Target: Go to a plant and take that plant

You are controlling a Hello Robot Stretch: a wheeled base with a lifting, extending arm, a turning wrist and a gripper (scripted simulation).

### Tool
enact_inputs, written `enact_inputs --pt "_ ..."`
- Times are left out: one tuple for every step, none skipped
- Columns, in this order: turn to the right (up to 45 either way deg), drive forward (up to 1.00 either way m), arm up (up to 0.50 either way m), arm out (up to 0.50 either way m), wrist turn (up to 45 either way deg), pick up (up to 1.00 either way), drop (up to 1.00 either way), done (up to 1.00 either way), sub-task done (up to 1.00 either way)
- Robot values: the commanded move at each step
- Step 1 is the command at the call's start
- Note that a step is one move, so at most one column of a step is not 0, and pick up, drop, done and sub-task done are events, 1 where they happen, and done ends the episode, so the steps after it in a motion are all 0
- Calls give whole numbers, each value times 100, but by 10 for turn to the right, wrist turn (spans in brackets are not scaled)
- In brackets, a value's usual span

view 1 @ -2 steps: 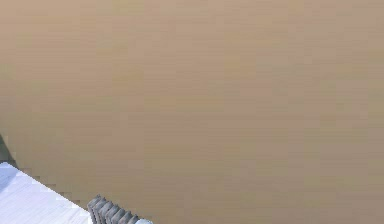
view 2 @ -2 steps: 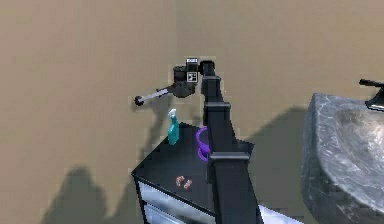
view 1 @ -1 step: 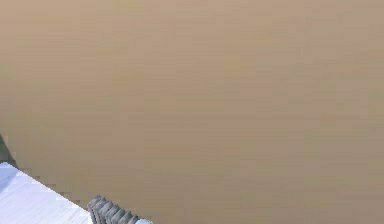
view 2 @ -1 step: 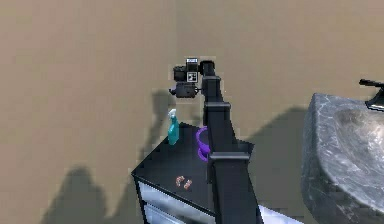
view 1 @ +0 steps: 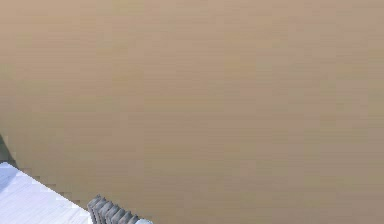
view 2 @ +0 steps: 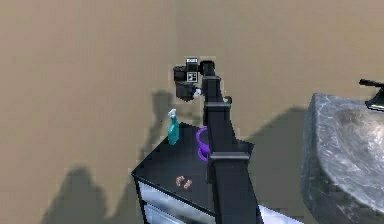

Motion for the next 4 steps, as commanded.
enact_inputs --pt "0 0 -30 0 0 0 0 0 0" --pt "0 0 10 0 0 0 0 0 0" --pt "0 0 -10 0 0 0 0 0 0" --pt "0 0 10 0 0 0 0 0 0"
